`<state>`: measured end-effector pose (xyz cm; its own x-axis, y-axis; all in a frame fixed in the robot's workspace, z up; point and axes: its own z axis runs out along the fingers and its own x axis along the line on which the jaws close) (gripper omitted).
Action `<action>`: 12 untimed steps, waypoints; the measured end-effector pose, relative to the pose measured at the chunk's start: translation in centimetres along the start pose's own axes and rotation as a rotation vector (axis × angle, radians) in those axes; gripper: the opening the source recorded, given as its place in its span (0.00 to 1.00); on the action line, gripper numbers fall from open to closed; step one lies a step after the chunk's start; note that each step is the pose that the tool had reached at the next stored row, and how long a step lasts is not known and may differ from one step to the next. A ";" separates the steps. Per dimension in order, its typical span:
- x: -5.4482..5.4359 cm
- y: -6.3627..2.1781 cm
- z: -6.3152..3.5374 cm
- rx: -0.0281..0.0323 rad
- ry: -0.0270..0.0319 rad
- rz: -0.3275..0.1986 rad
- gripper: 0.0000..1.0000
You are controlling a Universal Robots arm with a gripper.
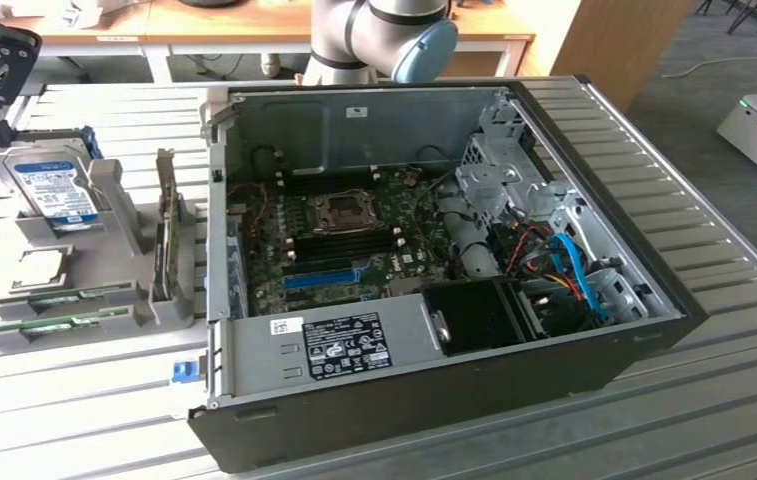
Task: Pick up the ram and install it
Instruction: 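Reach for the ram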
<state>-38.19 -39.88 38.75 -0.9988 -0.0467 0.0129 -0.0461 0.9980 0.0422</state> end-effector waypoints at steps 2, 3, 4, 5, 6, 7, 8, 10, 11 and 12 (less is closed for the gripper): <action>0.1 0.00 0.00 0.0000 0.0001 0.000 0.10; 0.1 0.00 0.00 0.0000 0.0000 0.000 0.10; 0.1 0.00 0.00 0.0000 0.0001 0.000 0.10; 0.1 0.00 0.00 0.0000 0.0000 0.000 0.10; 0.1 0.00 0.00 0.0000 0.0000 0.000 0.10; 0.1 0.00 0.00 0.0000 0.0000 0.000 0.10; 0.1 0.00 0.00 0.0000 0.0000 0.000 0.10; 0.1 -0.08 0.00 -0.0001 0.0000 0.000 0.10; 0.1 -0.14 0.00 -0.0001 0.0000 0.000 0.10; 0.1 -0.18 -0.01 0.0000 0.0001 0.000 0.10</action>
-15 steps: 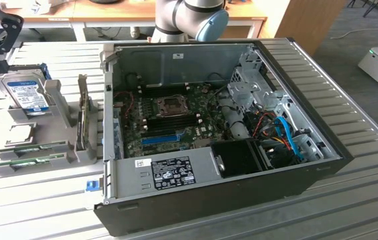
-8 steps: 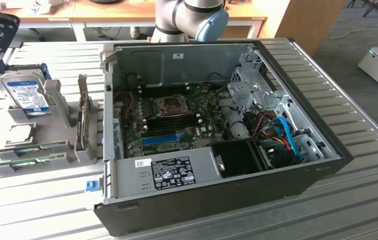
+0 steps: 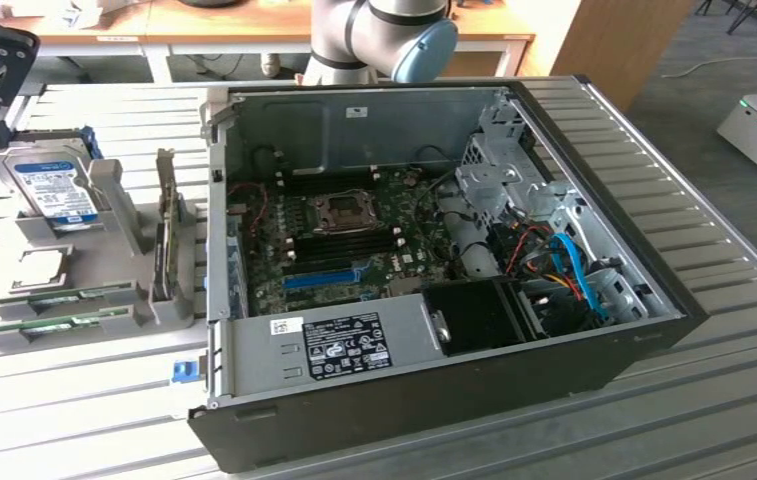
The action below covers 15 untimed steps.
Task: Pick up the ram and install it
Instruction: 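Reach for the ram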
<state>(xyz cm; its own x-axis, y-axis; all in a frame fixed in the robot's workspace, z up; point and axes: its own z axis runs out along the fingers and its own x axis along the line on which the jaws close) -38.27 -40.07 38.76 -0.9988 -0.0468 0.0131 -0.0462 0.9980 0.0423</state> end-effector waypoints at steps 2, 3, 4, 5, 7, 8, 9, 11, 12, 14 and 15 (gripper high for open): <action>0.0 -0.10 0.00 0.0000 0.0000 0.000 0.10; 0.0 -0.15 0.00 0.0000 0.0000 0.000 0.10; 0.0 -0.19 0.00 0.0000 -0.0001 0.000 0.10; 0.0 -0.23 0.00 -0.0001 -0.0001 0.000 0.10; 0.0 -0.34 -0.01 0.0000 -0.0001 0.000 0.10; 0.0 -0.41 -0.01 0.0000 -0.0001 0.000 0.10; 0.0 -0.47 -0.02 0.0000 -0.0001 0.000 0.10; 0.0 -0.61 -0.02 0.0000 -0.0001 0.000 0.10; 0.0 -0.70 -0.03 0.0001 -0.0001 0.000 0.10; 0.0 -0.87 -0.03 0.0001 -0.0001 0.000 0.10; 0.0 -0.95 -0.03 -0.0001 -0.0001 0.000 0.10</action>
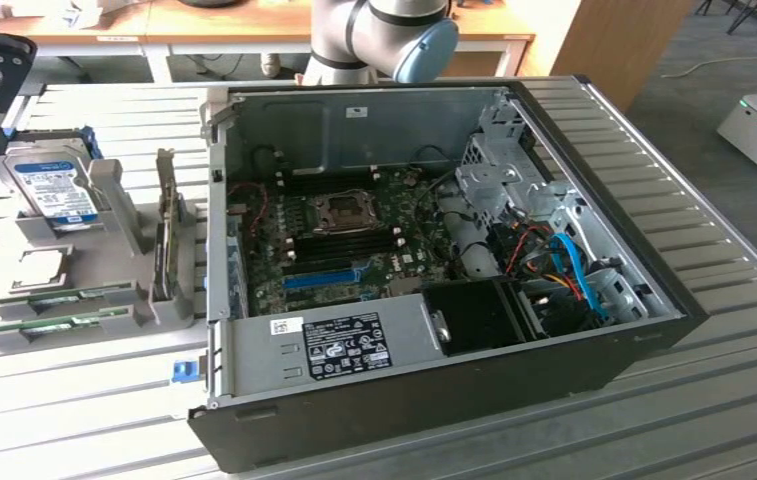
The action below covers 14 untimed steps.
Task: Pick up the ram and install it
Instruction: 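Reach for the ram, then pick up the ram and move it above insertion slot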
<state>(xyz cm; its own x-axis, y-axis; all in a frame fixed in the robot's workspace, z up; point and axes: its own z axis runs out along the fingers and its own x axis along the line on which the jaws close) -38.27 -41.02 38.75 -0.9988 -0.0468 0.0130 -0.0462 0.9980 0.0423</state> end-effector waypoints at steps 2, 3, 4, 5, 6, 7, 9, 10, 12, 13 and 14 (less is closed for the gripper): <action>0.0 -0.20 -0.01 0.0000 0.0000 0.000 0.10; 0.0 -0.29 -0.01 0.0001 0.0000 0.000 0.10; 0.0 -0.39 -0.02 0.0001 0.0000 0.000 0.10; 0.0 -0.48 -0.02 0.0001 0.0000 0.000 0.10; 0.0 -0.57 -0.02 0.0001 0.0000 0.000 0.10; 0.0 -0.66 -0.03 0.0001 0.0000 0.000 0.10; 0.0 -0.71 -0.03 0.0001 0.0000 0.000 0.10; 0.0 -0.71 -0.03 0.0001 0.0000 0.000 0.10; 0.0 -0.71 -0.03 0.0000 0.0000 0.000 0.10; 0.0 -0.71 -0.03 0.0000 0.0000 0.000 0.10; 0.0 -0.71 -0.03 0.0001 0.0000 0.000 0.10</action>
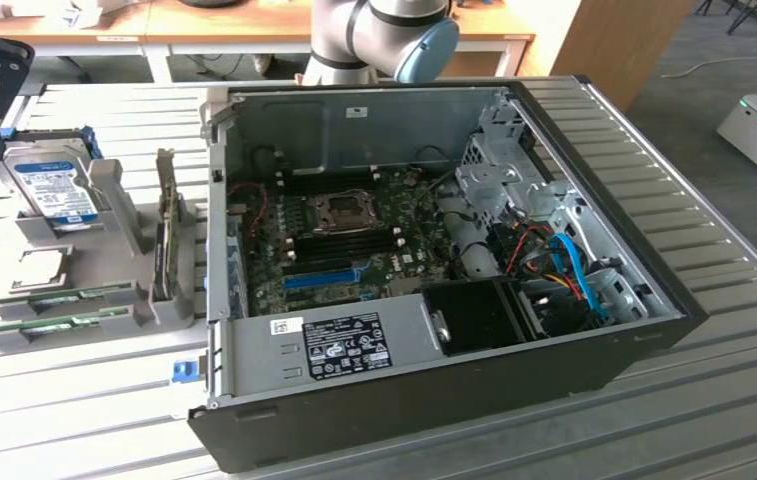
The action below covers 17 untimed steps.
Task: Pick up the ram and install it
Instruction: 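Pick up the ram and move it above insertion slot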
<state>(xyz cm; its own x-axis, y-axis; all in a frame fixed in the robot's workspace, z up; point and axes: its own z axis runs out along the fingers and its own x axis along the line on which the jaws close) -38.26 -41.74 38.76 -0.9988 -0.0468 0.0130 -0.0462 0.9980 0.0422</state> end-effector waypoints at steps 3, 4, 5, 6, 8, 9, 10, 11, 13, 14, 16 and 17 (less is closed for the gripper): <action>0.0 0.00 0.01 -0.0001 -0.0001 0.000 0.10; 0.0 0.00 0.00 -0.0001 -0.0001 0.000 0.10; 0.0 0.00 0.00 0.0000 -0.0001 0.000 0.10; 0.0 -0.01 -0.01 0.0001 -0.0010 0.000 0.10; 0.0 0.00 0.00 0.0000 -0.0030 -0.001 0.10; 0.0 0.00 0.01 0.0001 -0.0036 -0.003 0.10; 0.0 0.00 0.01 0.0001 -0.0039 -0.006 0.10; 0.0 0.00 0.01 0.0001 -0.0041 -0.011 0.10; 0.0 0.00 0.01 0.0004 -0.0037 -0.025 0.10; 0.0 0.00 0.00 0.0006 -0.0033 -0.034 0.10; 0.0 0.00 0.01 0.0006 -0.0028 -0.050 0.10; 0.0 0.00 0.02 0.0006 -0.0027 -0.057 0.10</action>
<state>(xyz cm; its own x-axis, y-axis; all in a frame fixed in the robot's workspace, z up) -38.29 -41.74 38.74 -0.9946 -0.1038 0.0079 -0.1034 0.9937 0.0422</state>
